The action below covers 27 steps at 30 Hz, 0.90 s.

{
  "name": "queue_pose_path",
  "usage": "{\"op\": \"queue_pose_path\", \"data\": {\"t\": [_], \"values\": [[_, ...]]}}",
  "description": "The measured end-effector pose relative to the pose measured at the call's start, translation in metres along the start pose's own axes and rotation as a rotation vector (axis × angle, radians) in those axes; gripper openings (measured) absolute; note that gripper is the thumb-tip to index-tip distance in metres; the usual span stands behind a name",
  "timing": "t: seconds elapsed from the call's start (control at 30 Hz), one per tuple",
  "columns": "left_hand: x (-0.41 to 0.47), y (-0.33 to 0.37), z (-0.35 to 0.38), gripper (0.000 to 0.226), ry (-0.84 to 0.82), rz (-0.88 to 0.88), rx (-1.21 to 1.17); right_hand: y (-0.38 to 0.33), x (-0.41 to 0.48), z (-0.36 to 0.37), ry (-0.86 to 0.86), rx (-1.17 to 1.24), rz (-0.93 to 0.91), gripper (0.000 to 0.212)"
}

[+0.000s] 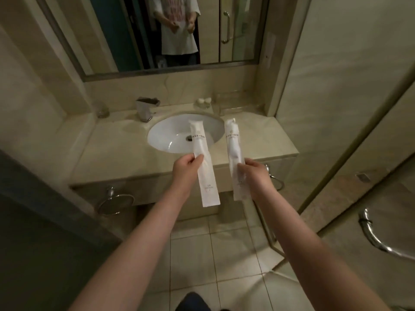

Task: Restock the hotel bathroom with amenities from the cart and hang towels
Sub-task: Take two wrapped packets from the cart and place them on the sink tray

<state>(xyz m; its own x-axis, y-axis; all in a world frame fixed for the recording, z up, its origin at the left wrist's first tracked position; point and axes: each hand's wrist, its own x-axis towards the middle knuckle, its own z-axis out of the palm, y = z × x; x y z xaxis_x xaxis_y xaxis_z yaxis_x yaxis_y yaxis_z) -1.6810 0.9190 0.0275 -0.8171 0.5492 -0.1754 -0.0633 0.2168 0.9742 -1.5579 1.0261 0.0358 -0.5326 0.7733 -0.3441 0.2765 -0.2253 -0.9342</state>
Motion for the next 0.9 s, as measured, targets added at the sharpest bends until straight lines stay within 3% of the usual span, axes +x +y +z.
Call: {"op": "queue_pose_path", "data": {"t": [0.47, 0.73, 0.9], "values": [[0.297, 0.024, 0.047, 0.013, -0.146, -0.128, -0.086, -0.075, 0.269, 0.055, 0.063, -0.120, -0.001, 0.029], [0.391, 0.033, 0.100, 0.006, -0.185, -0.232, -0.054, -0.080, 0.376, 0.040, 0.148, -0.103, 0.084, 0.033], [0.442, 0.023, 0.134, 0.014, -0.135, -0.291, -0.028, -0.077, 0.442, 0.027, 0.096, -0.093, 0.123, 0.033]]}}
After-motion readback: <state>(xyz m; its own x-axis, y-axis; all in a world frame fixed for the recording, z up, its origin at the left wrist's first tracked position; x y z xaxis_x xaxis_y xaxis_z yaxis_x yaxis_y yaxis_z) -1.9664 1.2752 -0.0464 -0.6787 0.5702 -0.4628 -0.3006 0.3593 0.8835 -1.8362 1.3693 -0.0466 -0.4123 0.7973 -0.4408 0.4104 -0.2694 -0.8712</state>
